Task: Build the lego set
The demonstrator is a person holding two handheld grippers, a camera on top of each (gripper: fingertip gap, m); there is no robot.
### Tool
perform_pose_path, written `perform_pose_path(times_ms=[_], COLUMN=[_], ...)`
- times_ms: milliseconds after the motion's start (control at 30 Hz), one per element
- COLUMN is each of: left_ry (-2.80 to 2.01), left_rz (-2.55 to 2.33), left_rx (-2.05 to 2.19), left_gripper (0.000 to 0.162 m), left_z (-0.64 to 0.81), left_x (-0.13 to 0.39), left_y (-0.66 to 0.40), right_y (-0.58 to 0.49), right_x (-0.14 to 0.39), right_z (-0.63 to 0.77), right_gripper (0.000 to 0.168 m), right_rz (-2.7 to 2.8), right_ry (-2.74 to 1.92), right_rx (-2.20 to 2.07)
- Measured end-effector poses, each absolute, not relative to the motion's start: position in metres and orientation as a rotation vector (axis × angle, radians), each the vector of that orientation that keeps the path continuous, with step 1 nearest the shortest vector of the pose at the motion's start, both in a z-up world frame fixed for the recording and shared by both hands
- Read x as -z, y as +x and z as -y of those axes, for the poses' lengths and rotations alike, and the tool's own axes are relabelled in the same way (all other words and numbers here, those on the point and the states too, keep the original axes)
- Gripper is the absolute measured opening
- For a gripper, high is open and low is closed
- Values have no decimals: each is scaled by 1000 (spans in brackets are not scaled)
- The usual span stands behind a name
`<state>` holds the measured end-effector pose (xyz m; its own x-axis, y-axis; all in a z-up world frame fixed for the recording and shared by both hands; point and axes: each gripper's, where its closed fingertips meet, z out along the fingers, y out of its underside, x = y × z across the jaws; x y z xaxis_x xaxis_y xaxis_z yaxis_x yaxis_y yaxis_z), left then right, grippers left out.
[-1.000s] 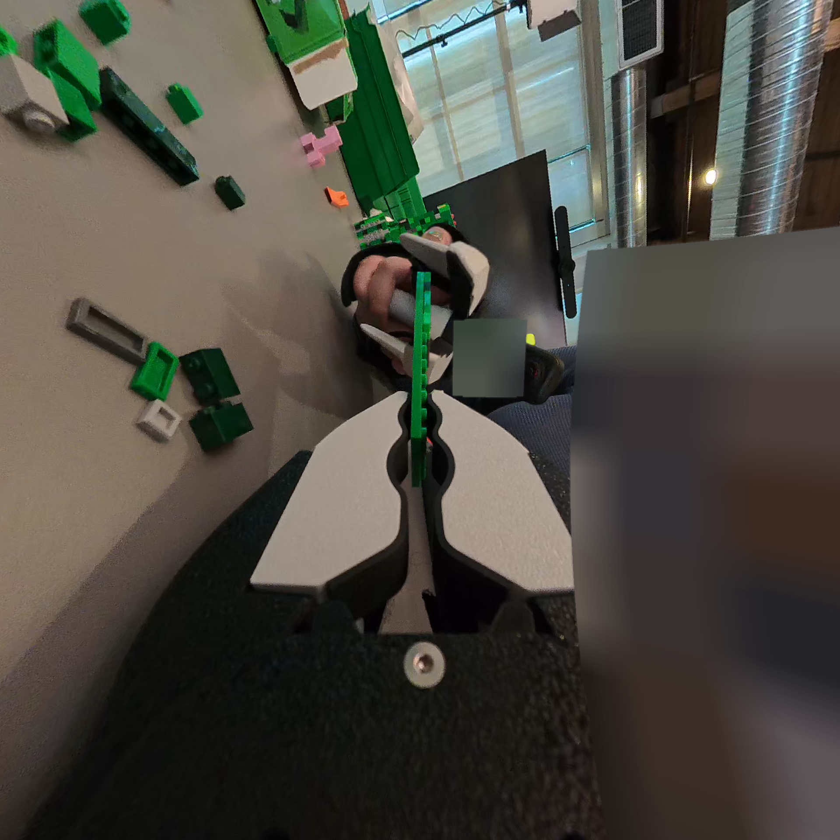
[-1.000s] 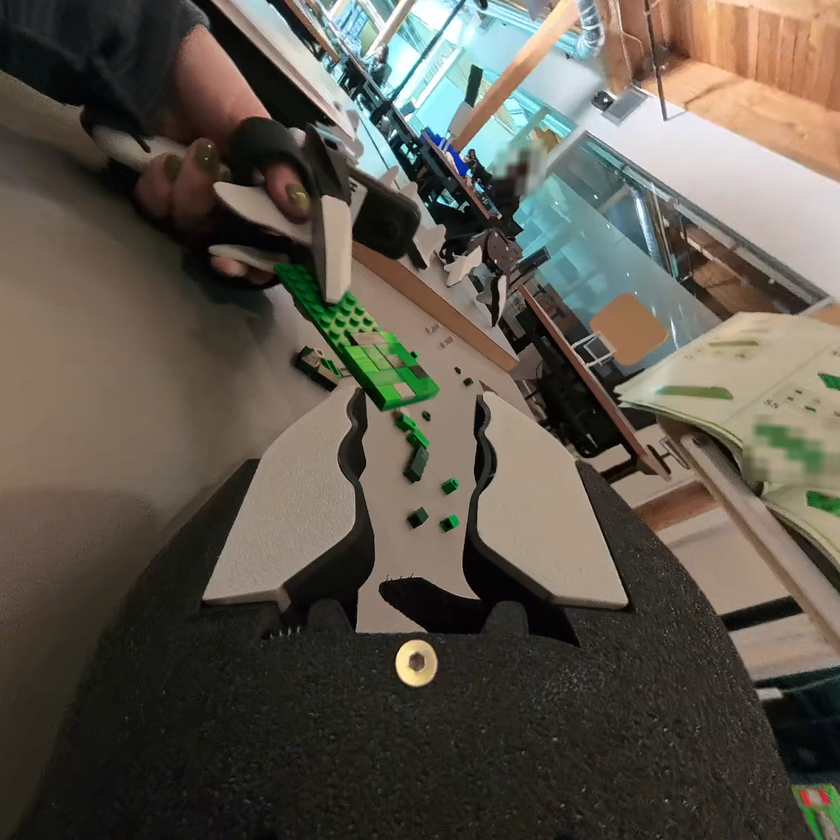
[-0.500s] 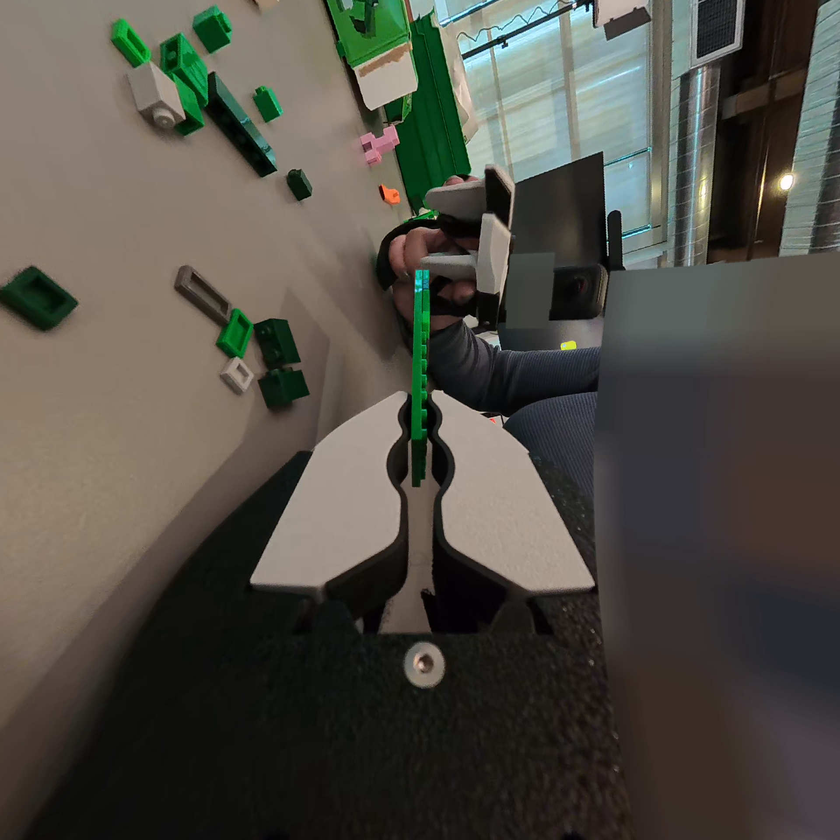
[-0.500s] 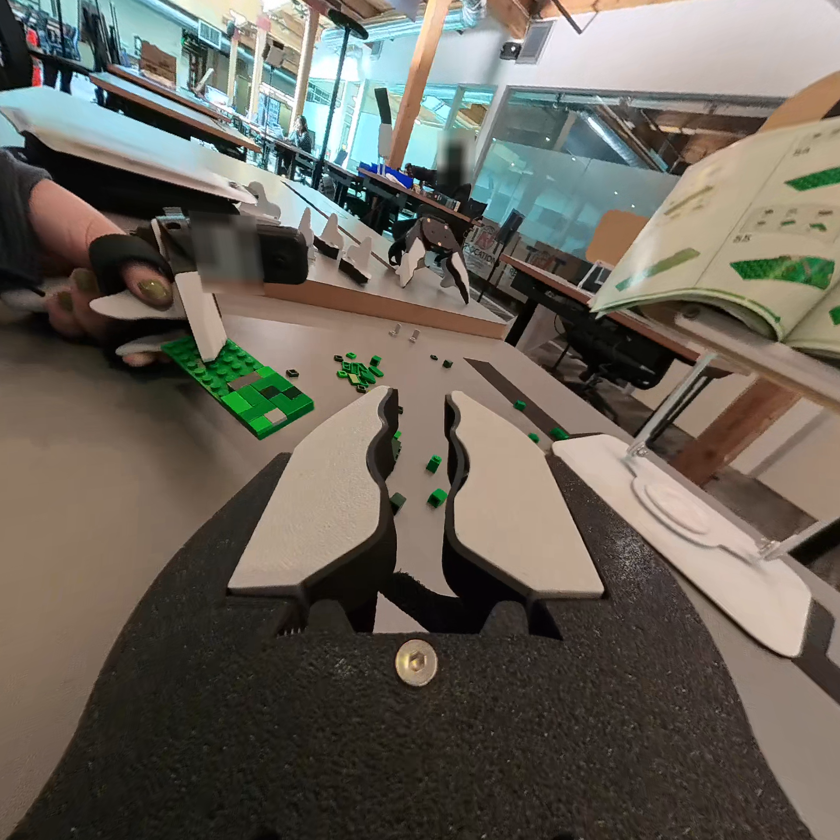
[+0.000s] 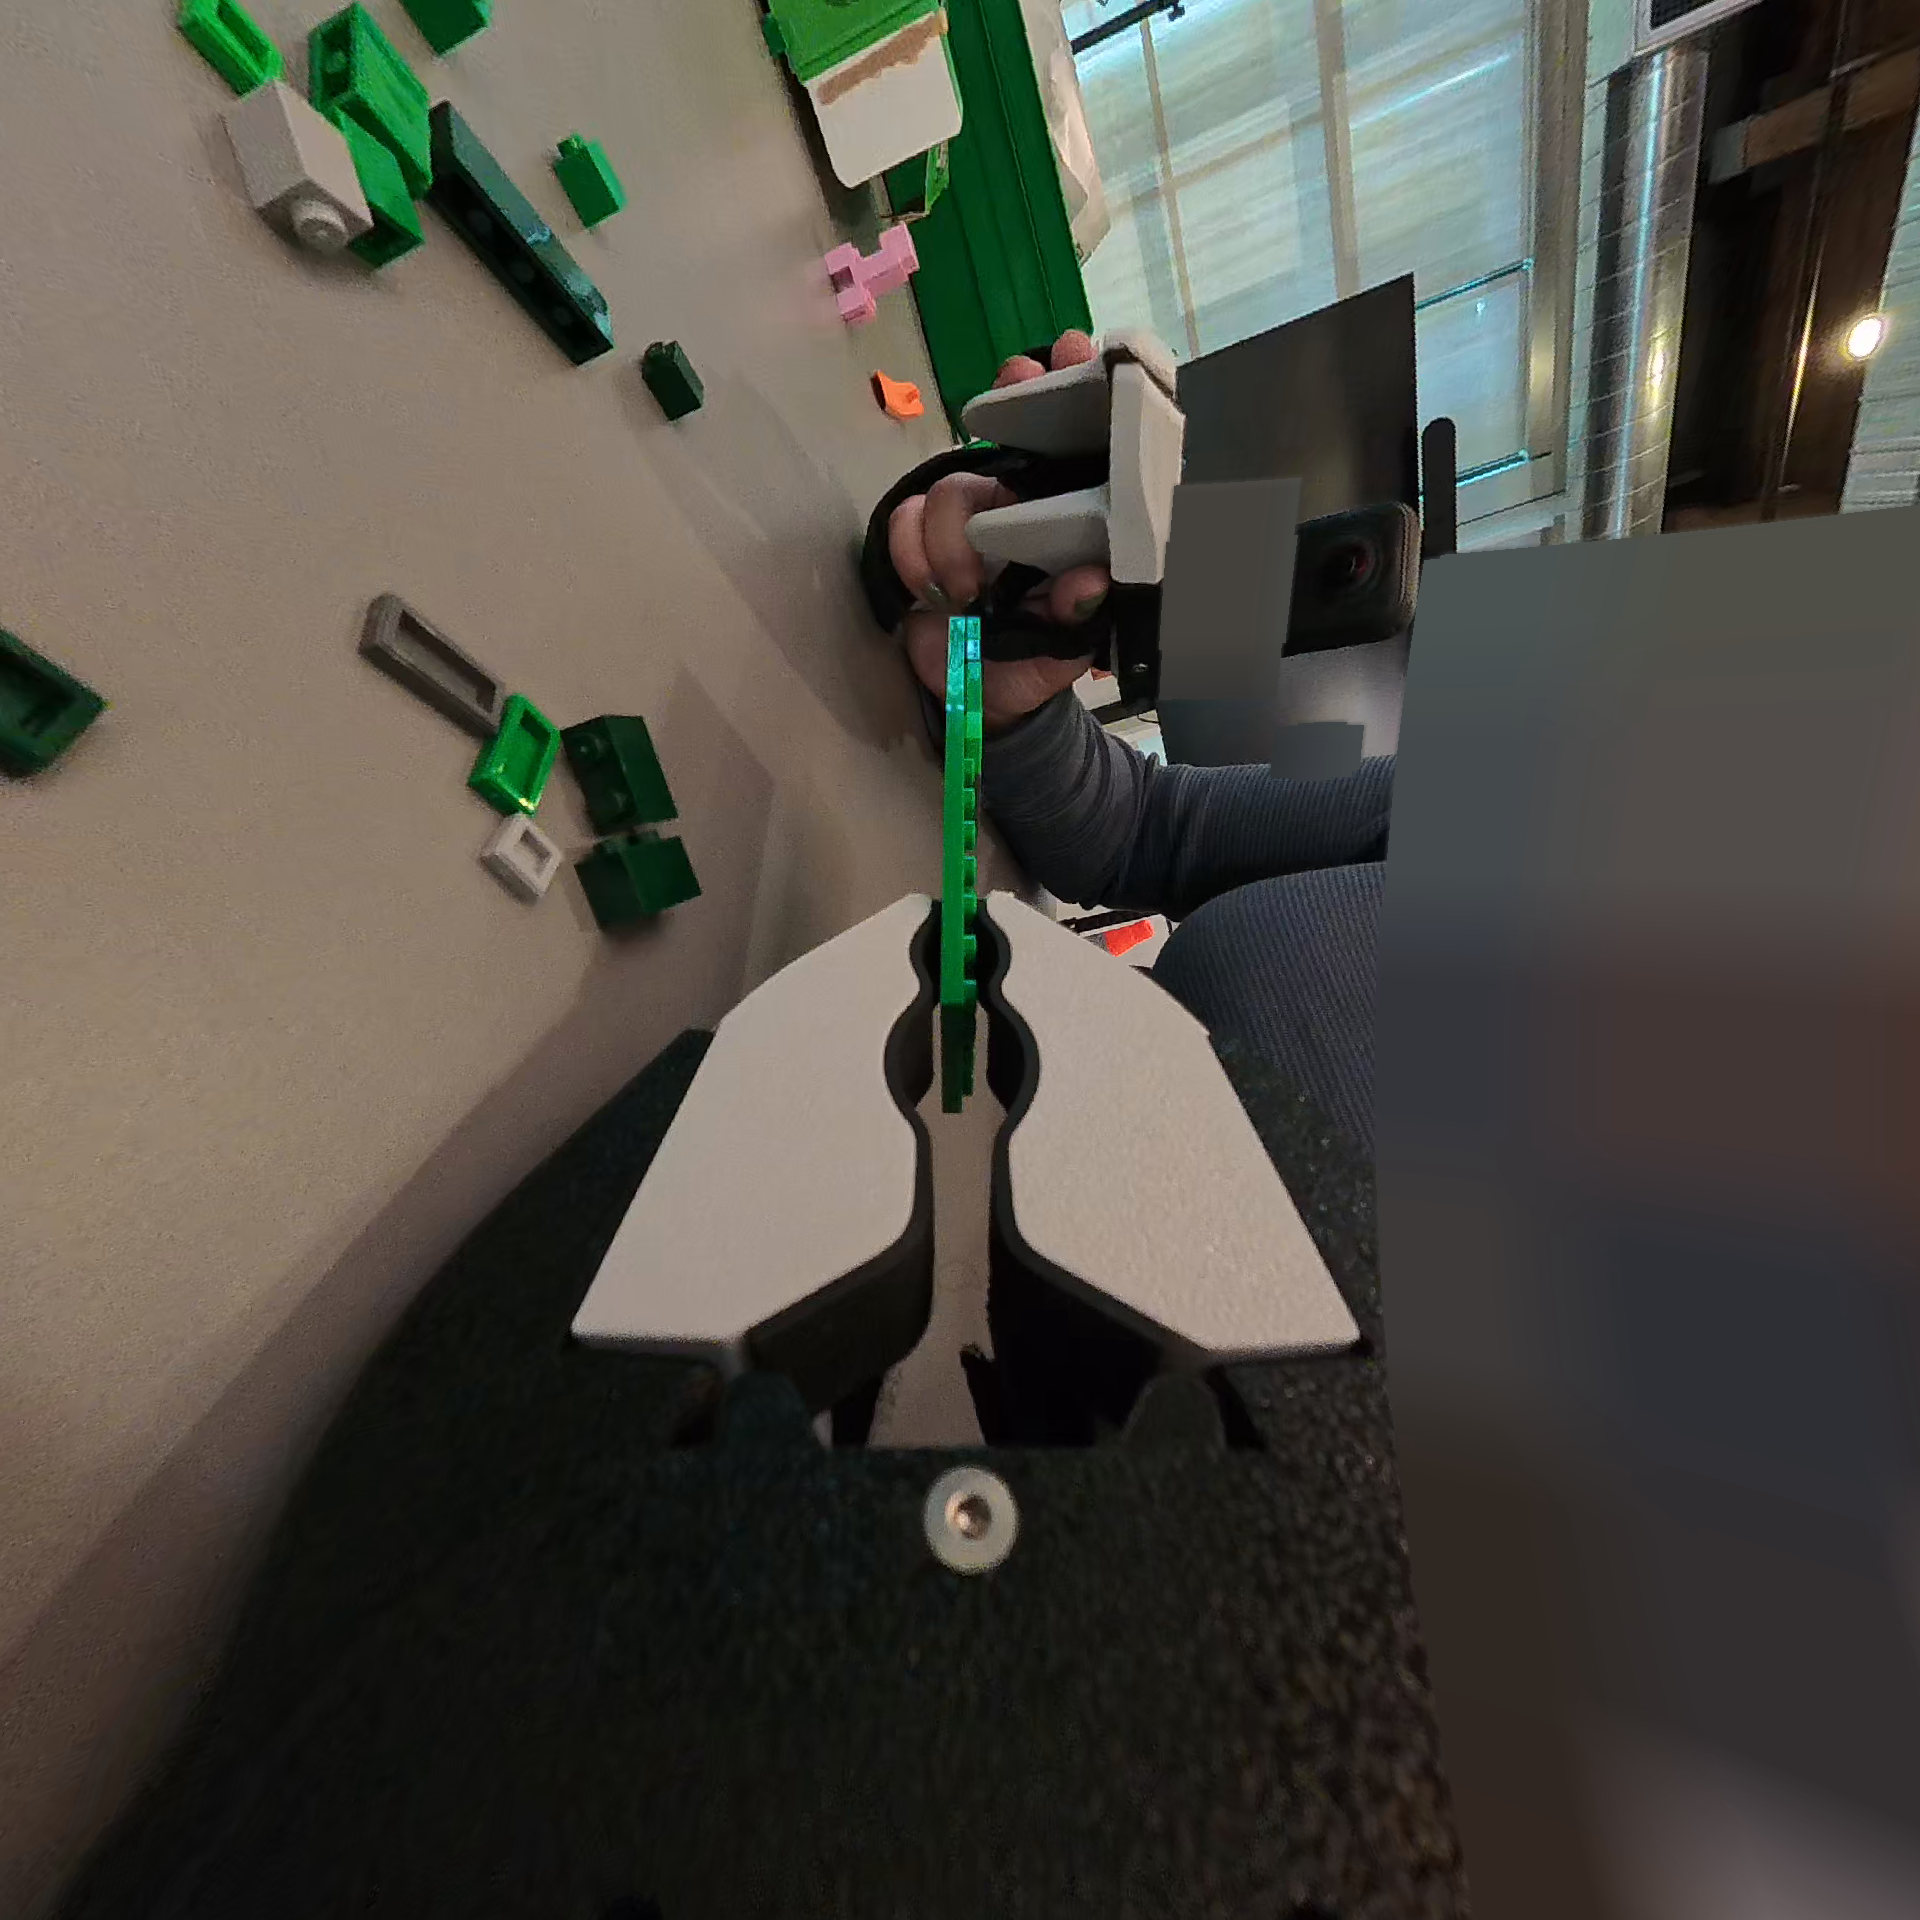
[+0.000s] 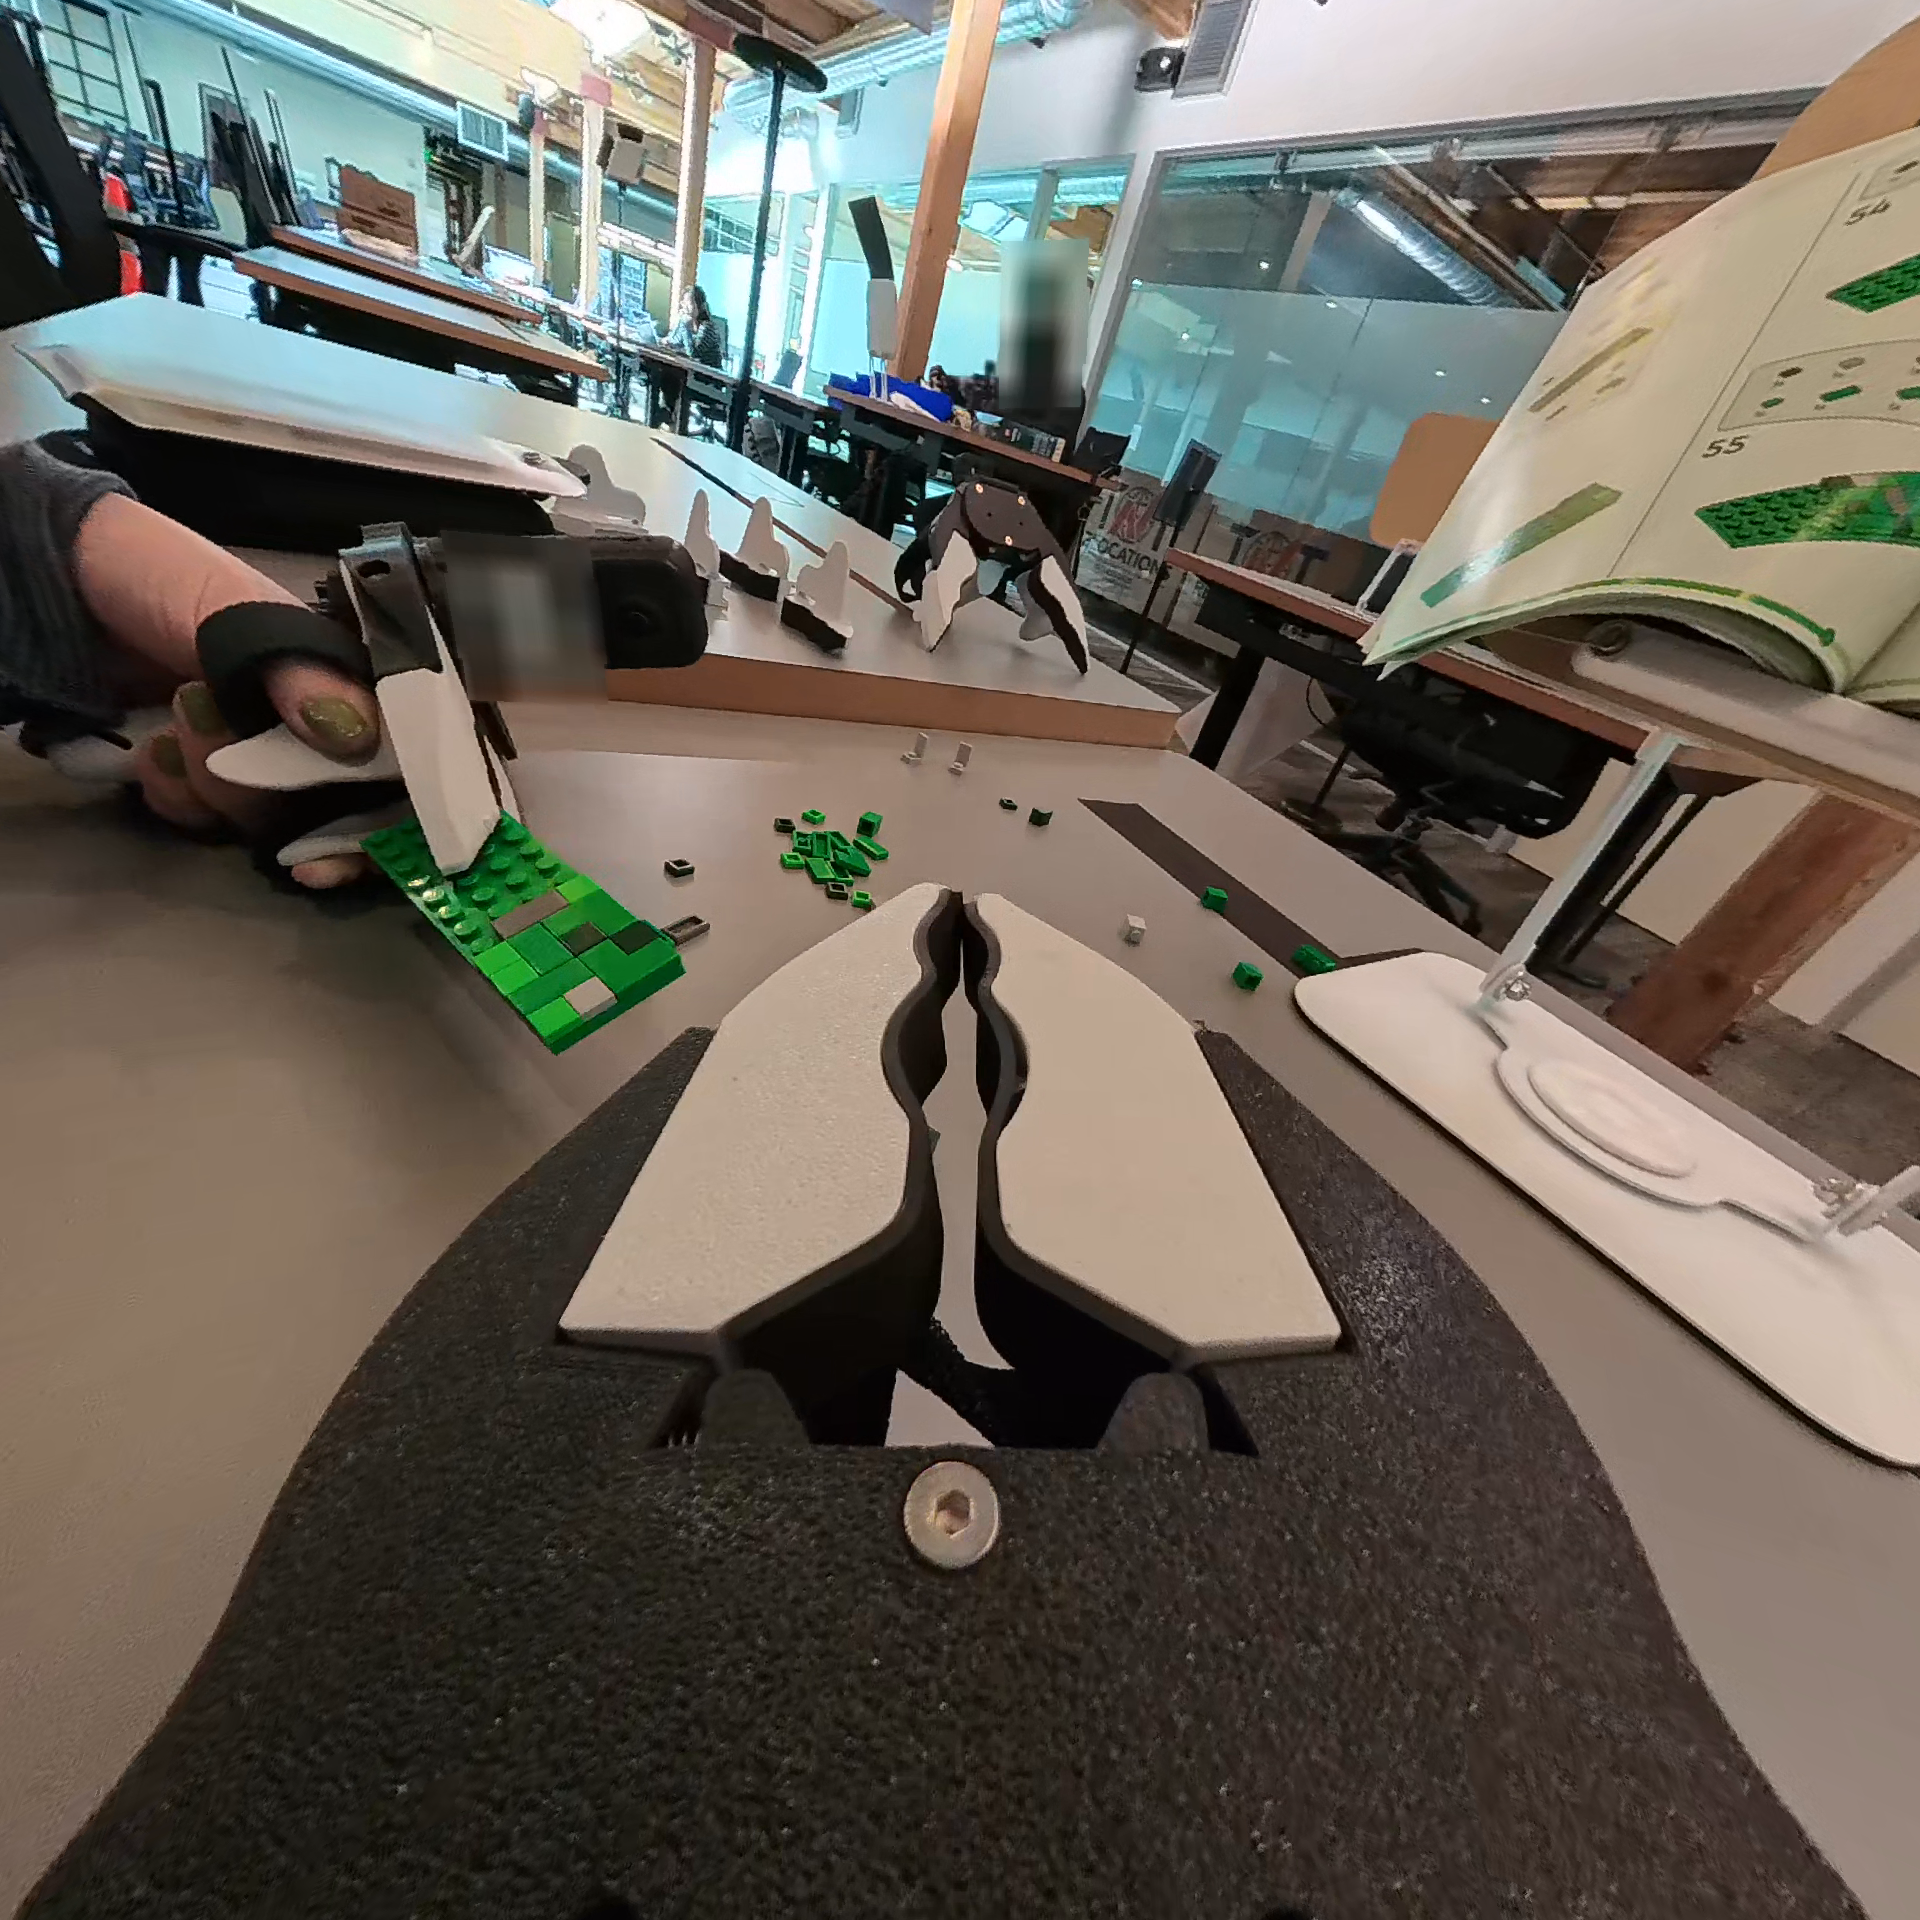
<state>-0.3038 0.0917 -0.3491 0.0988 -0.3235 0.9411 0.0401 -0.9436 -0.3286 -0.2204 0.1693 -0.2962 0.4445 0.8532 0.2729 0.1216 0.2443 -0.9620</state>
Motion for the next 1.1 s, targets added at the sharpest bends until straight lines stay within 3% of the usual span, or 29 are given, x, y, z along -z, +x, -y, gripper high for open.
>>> perform_pose_path(times_ms=[567, 733, 1100], left_ry=[-2109, -2110, -2110], left_rz=[-351, -349, -347], left_rx=[1994, 1995, 2001], left_gripper=[4, 4, 4], left_z=[-78, -78, -78], left_x=[347, 348, 348], left_y=[-304, -304, -304], right_y=[-290, -319, -354], right_x=[317, 341, 358], right_z=[-181, -216, -249], right_gripper=[2, 12, 12], right_rz=[1483, 1760, 1892], right_ry=[-1537, -1625, -1787], right_rx=[-935, -713, -725])
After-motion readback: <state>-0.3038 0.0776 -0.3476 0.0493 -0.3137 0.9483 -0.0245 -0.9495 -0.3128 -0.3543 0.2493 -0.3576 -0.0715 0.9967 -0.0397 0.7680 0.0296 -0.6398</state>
